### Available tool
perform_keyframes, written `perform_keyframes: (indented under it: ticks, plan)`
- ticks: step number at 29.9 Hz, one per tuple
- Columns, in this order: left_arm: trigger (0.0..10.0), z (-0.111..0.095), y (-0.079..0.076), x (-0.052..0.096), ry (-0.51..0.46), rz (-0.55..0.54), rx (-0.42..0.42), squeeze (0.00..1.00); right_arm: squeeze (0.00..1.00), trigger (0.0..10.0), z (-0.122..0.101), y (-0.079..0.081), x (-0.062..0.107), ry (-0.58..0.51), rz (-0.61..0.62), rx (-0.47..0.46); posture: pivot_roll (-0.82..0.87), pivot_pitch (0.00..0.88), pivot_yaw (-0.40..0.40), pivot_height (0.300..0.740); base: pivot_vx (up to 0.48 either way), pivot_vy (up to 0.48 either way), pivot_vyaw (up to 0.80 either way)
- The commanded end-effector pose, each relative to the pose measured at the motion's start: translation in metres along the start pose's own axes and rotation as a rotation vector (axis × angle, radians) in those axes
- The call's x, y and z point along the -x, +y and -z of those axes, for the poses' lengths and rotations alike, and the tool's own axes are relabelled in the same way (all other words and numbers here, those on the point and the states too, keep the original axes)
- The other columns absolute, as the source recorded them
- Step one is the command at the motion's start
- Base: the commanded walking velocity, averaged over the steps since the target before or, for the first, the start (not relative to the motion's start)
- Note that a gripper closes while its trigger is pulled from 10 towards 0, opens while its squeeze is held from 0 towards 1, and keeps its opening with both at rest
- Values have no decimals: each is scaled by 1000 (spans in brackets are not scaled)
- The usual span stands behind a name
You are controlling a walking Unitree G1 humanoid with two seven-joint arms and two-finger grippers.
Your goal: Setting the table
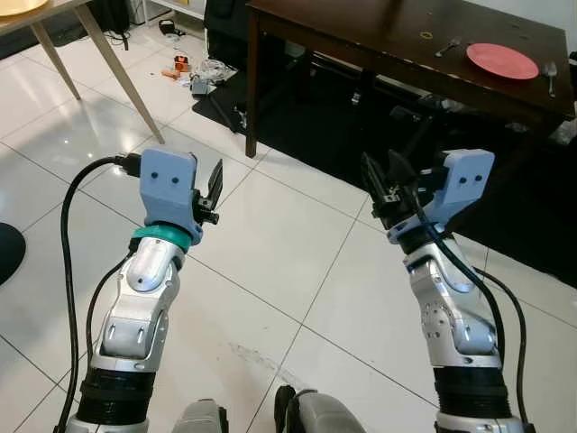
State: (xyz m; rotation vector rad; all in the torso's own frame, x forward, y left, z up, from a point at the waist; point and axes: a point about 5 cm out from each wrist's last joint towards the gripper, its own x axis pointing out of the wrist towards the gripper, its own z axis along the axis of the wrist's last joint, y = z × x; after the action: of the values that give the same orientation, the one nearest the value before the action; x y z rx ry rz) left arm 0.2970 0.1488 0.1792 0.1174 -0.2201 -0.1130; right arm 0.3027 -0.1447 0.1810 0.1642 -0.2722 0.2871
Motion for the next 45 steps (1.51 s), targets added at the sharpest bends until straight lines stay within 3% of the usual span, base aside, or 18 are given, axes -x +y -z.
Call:
perform_keyframes:
  ticks: [1,6,45]
  plan:
    - [10000,1,0,-3,4,-8,-14,0,0,10000,1,-2,2,12,-1,2,35,0,-29,740,480,0,0]
    - [10000,1,0,-3,2,-9,-14,0,0,10000,1,-1,2,8,-12,12,36,0,-29,740,480,0,238]
    - [10000,-2,3,-6,-12,-49,-1,0,0,10000,1,9,2,6,-85,27,44,0,-40,740,400,0,794]
